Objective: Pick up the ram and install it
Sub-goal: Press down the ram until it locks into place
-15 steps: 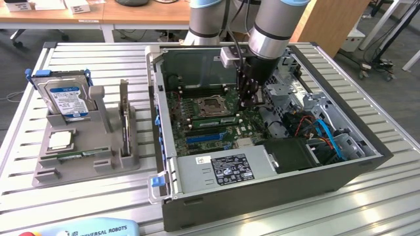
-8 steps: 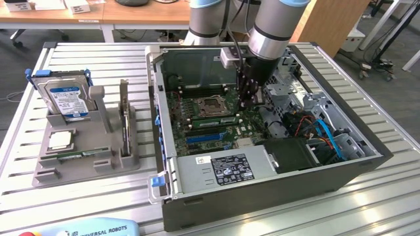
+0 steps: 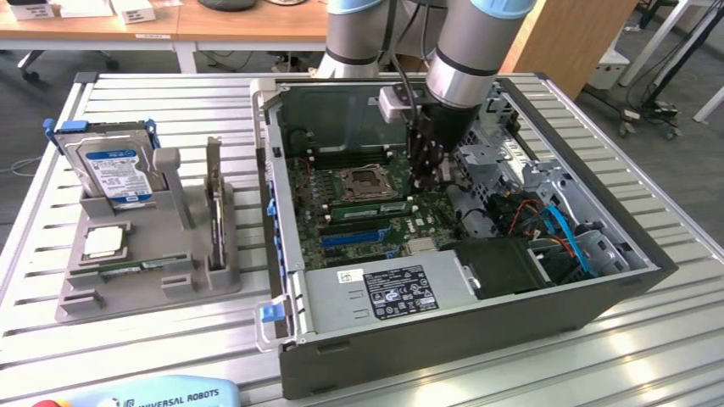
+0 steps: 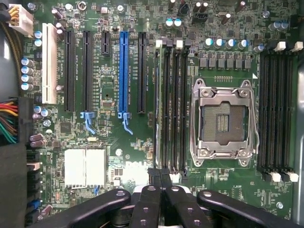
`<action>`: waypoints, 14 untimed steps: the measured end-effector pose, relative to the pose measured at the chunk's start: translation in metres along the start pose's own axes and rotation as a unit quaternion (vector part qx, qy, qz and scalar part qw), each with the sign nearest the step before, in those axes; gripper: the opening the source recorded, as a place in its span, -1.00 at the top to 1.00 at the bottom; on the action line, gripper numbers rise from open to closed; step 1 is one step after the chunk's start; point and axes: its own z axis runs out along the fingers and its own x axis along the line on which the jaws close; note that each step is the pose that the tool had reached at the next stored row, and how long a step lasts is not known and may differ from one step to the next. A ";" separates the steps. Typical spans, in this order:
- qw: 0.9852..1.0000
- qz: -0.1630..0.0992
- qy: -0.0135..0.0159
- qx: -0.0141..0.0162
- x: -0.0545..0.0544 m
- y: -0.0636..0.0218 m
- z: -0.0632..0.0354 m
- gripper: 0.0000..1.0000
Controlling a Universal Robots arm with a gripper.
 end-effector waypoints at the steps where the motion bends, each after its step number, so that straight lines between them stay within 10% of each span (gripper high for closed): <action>1: 1.000 0.000 0.000 0.000 0.000 0.0000 0.0008 0.80; 14: 1.000 0.000 0.000 0.000 0.000 -0.0034 0.0033 0.80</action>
